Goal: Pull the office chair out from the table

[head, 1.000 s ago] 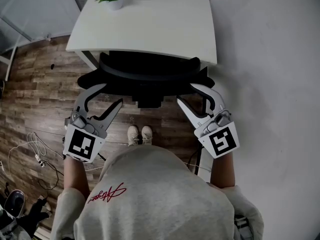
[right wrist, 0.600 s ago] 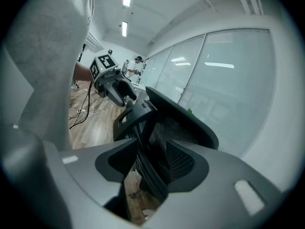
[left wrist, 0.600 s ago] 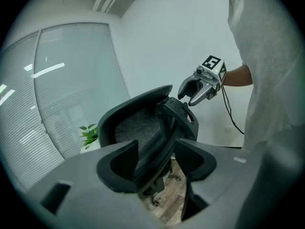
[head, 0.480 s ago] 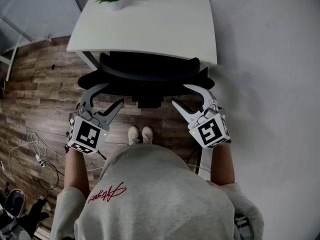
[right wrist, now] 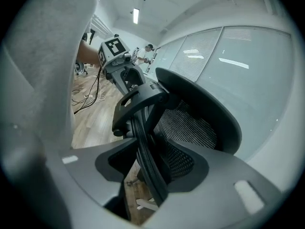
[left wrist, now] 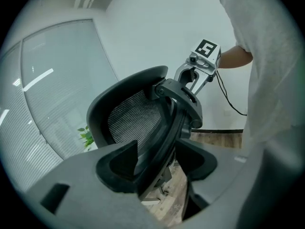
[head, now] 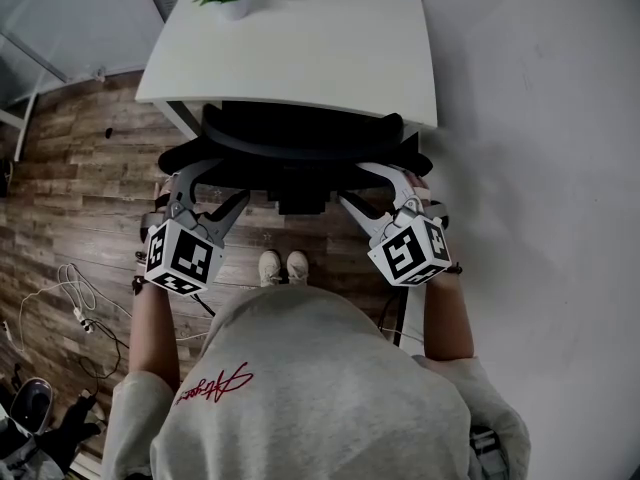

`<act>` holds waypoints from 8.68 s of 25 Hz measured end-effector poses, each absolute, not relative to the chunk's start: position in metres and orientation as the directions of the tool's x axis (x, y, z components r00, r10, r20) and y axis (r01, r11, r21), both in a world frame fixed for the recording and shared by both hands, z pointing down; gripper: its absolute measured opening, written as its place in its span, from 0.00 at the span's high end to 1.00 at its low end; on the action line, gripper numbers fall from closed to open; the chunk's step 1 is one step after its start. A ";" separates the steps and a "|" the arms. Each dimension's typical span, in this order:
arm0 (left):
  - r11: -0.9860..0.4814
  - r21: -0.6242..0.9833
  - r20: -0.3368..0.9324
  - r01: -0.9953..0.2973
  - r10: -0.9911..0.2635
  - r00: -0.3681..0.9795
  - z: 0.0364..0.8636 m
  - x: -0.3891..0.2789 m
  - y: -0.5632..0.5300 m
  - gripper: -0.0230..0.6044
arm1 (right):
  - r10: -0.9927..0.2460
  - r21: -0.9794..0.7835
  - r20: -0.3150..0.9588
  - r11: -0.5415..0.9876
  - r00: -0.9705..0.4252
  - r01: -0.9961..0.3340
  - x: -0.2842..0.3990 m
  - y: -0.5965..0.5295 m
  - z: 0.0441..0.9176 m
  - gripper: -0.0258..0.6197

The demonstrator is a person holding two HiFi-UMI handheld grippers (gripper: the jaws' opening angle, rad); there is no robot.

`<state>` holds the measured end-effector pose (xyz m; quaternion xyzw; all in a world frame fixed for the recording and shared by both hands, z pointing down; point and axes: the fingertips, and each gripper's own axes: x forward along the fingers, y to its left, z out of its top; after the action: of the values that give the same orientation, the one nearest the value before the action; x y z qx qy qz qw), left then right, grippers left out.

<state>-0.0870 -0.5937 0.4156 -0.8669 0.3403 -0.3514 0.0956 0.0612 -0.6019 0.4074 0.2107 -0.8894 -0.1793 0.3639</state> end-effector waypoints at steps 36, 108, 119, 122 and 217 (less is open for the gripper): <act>-0.829 -0.546 0.789 -0.118 -0.557 0.260 0.475 -0.094 -0.598 0.53 | -0.447 0.537 0.774 0.838 -0.447 0.092 0.043 -0.608 0.457 0.63; -0.741 -0.671 0.737 0.015 -0.665 0.120 0.501 -0.087 -0.622 0.84 | -0.533 0.609 0.762 0.783 -0.367 0.128 0.044 -0.618 0.491 0.81; -0.745 -0.667 0.740 0.012 -0.662 0.119 0.505 -0.087 -0.621 0.85 | -0.509 0.578 0.783 0.807 -0.356 0.118 0.044 -0.619 0.494 0.81; -0.749 -0.662 0.745 0.012 -0.657 0.116 0.505 -0.086 -0.618 0.85 | -0.491 0.555 0.798 0.825 -0.349 0.107 0.046 -0.616 0.493 0.81; -0.748 -0.662 0.743 0.047 -0.646 0.174 0.487 -0.107 -0.457 0.84 | -0.523 0.570 0.789 0.819 -0.321 0.068 0.022 -0.449 0.474 0.80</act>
<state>-0.1074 -0.4570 0.4866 -0.7108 0.2107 -0.6073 0.2856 0.0220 -0.4485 0.4744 0.1480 -0.7693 -0.2624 0.5635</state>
